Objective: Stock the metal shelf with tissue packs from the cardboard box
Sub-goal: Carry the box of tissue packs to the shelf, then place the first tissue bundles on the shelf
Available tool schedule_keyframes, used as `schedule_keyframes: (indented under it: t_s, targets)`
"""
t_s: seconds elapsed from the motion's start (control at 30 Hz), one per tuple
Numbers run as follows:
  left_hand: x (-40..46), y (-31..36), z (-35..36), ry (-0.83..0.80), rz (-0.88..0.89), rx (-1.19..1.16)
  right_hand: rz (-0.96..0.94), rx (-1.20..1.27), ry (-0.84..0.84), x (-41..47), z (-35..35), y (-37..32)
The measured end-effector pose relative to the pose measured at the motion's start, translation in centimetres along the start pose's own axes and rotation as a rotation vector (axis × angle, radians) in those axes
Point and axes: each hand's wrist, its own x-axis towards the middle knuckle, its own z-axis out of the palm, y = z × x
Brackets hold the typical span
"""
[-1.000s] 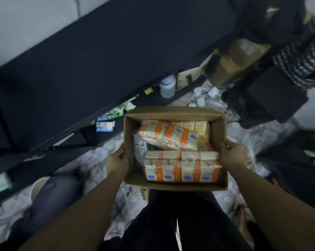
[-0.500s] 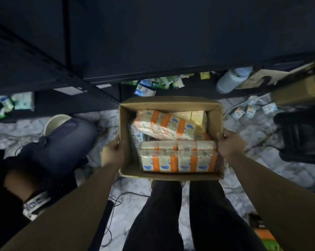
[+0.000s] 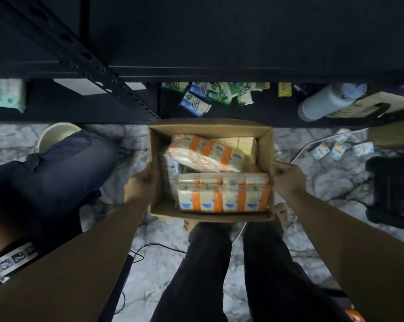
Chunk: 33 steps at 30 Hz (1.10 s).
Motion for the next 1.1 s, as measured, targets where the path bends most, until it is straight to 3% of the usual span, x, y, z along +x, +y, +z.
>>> schedule_keyframes:
  t_s: [0.1,0.2,0.4,0.53,0.67,0.87,1.0,1.1]
  targets:
    - [-0.4,-0.3,-0.6,-0.06,0.021,0.172,-0.024,-0.037,-0.08,0.1,-0.6,-0.7]
    - [-1.4,0.5,-0.7,-0.137,0.049,0.136,-0.041,-0.064,-0.148,-0.6,-1.3,-1.0]
    - [-2.6,2.3,2.0,-0.276,-0.009,0.152,-0.209,-0.075,-0.088,-3.1,-0.5,-2.9]
    - [-3.3,4.2,4.1,-0.343,0.335,0.291,-0.285,-0.155,-0.154,-3.4,0.4,-3.6]
    - [-2.9,6.2,6.6,-0.492,0.486,0.352,-0.293,-0.09,-0.179,-3.2,1.4,-3.6]
    - [-2.6,8.4,8.1,-0.429,0.597,0.493,-0.287,-0.051,-0.136,-2.3,0.9,-3.1]
    - [-3.6,7.8,5.7,-0.371,0.564,0.338,-0.303,0.0,-0.103,-2.1,-0.3,-3.5]
    - [-3.8,6.1,3.6,-0.301,0.439,0.116,-0.292,0.083,-0.05,-2.0,-1.2,-5.0]
